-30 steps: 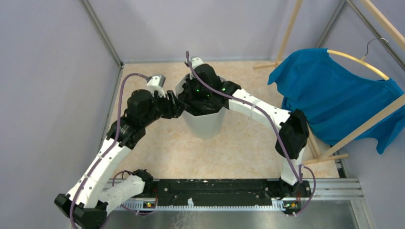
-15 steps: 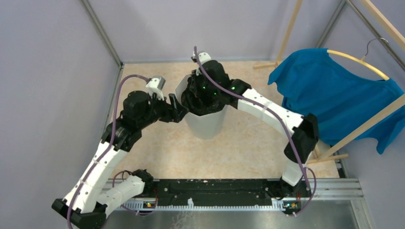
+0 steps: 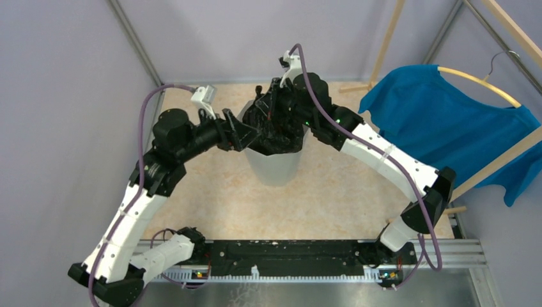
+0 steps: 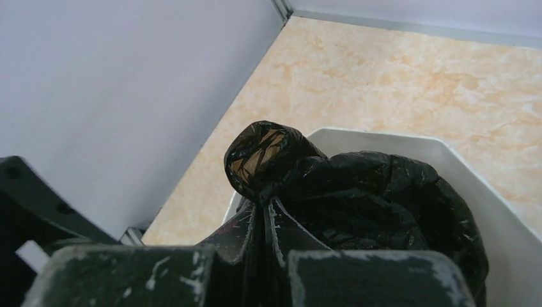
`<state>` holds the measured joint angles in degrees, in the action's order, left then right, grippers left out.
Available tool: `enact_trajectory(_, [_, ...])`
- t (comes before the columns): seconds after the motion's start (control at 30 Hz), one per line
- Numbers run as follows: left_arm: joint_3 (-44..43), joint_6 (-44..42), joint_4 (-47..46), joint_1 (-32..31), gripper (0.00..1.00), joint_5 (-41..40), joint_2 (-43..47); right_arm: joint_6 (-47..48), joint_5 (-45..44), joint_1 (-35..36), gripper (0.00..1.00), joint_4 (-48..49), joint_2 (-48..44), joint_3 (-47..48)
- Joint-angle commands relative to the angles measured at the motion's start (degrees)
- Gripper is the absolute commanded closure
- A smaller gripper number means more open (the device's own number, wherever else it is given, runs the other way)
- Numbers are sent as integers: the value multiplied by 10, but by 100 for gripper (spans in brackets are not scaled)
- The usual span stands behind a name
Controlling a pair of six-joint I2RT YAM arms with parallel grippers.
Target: Put the trash bags into the trash bin
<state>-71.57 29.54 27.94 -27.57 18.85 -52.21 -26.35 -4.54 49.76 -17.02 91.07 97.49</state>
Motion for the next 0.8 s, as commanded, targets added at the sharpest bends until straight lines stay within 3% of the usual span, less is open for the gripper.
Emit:
enact_trajectory(0.0, [-3, 18, -50, -1, 24, 49, -44, -52, 4, 2, 100, 38, -20, -3])
enact_trajectory(0.17, [21, 28, -76, -2, 40, 33, -61, -62, 12, 3, 100, 45, -21, -2])
enact_trajectory(0.37, [26, 20, -80, -2, 46, 5, -74, -69, 18, 2, 100, 49, -25, -5])
enact_trajectory(0.6, [27, 18, -99, -1, 62, 1, -96, -74, 22, 2, 100, 53, -29, -8])
enact_trajectory(0.7, [29, 17, -109, -2, 82, -2, -101, -72, 31, 2, 100, 54, -32, -8])
enact_trajectory(0.77, [30, 16, -112, -2, 95, -4, -98, -57, 38, 2, 93, 47, -37, -8])
